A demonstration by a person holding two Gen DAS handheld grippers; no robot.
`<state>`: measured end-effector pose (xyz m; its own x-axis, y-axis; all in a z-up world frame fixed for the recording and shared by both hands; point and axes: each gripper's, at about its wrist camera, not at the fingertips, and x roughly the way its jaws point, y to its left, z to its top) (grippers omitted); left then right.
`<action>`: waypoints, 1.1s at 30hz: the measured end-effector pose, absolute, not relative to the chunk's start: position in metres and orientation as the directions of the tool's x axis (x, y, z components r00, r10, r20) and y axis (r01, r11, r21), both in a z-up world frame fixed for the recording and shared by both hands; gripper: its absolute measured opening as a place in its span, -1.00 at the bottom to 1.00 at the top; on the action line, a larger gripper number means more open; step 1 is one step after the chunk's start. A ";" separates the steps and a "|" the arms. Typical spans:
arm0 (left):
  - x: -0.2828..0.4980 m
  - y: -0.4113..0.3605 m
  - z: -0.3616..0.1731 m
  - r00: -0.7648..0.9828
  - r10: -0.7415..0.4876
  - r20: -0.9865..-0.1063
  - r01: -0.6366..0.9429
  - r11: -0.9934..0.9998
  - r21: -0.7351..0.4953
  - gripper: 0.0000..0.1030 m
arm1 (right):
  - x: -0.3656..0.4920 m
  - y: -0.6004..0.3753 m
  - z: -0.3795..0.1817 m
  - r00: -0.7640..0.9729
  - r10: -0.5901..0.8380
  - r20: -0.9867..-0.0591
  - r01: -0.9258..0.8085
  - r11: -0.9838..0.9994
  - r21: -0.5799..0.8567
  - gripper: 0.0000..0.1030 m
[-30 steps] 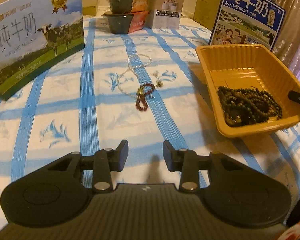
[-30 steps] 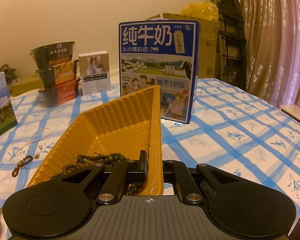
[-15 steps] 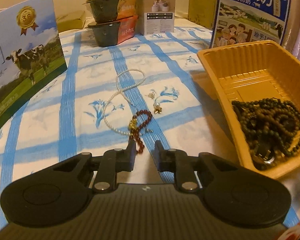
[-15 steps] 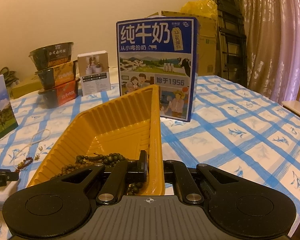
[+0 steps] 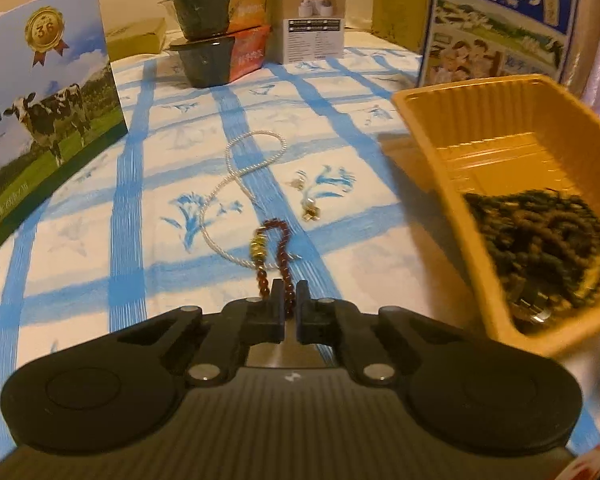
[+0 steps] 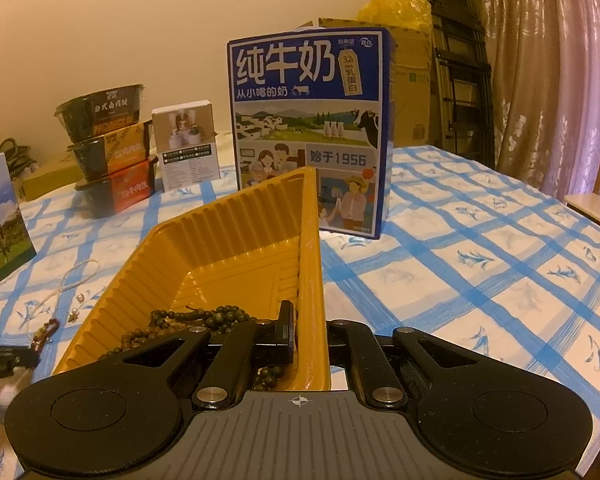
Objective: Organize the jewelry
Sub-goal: 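Grasp the red bead bracelet with gold charm using the left gripper, then lift and carry the red bracelet over the orange tray with the left gripper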
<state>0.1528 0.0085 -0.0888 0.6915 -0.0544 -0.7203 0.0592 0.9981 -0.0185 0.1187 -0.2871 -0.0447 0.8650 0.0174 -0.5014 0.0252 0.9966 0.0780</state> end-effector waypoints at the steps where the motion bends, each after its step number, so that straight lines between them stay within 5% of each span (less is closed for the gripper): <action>1: 0.146 0.008 -0.087 0.691 -0.059 -0.720 0.064 0.998 -0.020 -0.93 | 0.119 -0.287 -0.045 0.865 0.018 -0.501 0.025 0.997 0.079 -0.87; 13: 0.068 0.005 -0.074 0.639 -0.123 -0.759 0.122 0.991 -0.058 -0.92 | 0.117 -0.288 -0.047 0.862 0.016 -0.506 0.029 0.996 0.081 -0.87; 33: 0.111 0.010 -0.089 0.635 -0.049 -0.771 0.074 0.997 -0.002 -0.85 | 0.116 -0.289 -0.048 0.861 0.016 -0.509 0.030 0.996 0.083 -0.87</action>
<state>0.1112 0.0104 -0.0893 0.6346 -0.0489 -0.7713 0.0745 0.9972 -0.0019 0.1157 -0.2886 -0.0477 0.8607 0.0164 -0.5088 0.0302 0.9961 0.0833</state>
